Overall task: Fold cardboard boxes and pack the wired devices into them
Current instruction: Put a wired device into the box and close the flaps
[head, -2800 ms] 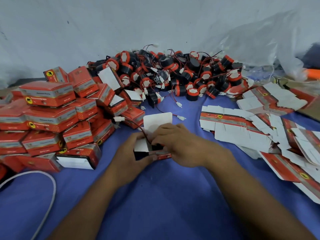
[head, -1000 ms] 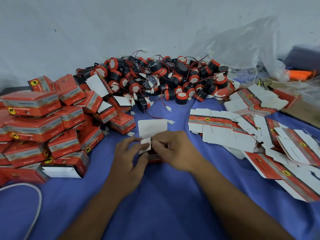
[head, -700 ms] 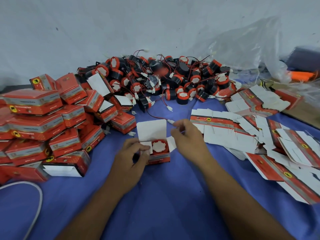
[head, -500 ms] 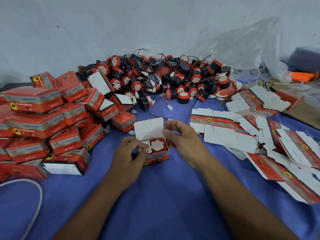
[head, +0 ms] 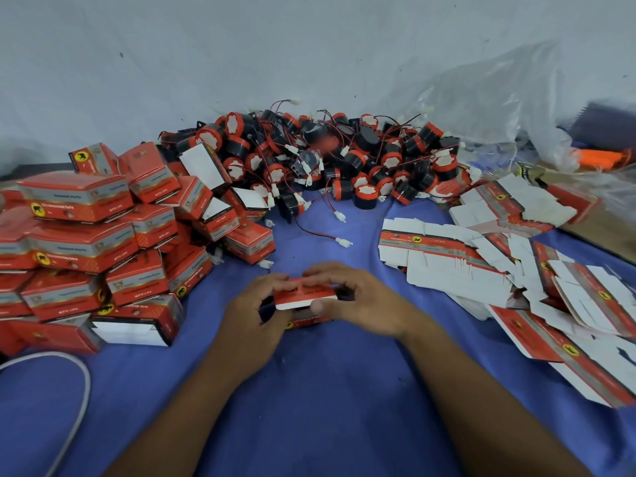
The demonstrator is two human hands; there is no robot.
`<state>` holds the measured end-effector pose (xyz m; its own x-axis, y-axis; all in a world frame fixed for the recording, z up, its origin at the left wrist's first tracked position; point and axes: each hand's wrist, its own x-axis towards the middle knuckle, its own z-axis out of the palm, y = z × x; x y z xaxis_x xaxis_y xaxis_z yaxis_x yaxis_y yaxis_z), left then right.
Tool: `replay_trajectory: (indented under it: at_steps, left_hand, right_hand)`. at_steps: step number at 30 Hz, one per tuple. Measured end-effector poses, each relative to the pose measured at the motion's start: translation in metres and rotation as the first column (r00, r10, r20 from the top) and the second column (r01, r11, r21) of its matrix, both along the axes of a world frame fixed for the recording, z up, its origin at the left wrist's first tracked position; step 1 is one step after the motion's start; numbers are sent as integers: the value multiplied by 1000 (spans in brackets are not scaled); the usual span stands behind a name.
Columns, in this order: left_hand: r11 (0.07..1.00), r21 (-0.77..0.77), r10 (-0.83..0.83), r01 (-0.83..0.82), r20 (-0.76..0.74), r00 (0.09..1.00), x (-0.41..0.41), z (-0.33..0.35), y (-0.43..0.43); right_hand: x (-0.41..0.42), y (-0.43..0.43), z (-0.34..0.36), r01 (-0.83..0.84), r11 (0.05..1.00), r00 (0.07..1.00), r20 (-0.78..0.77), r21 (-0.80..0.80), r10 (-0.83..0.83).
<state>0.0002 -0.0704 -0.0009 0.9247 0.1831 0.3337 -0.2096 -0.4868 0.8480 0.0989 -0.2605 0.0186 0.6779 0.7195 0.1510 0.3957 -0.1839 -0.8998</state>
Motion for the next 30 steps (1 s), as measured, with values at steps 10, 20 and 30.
replay_trajectory:
  at_steps: [10,20,30]
  left_hand:
    - [1000,-10,-29,29,-6,1000,-5,4,5]
    - [1000,17,-22,22,-14,1000,-6,2,5]
    - [959,270,-73,90,-72,995,-10,2,13]
  right_hand:
    - [0,5,-5,23,996,999,26,87,-26]
    - [-2,6,-10,-28,997,997,64,-75,33]
    - [3,7,-7,-133,970,991,-8,-203,134]
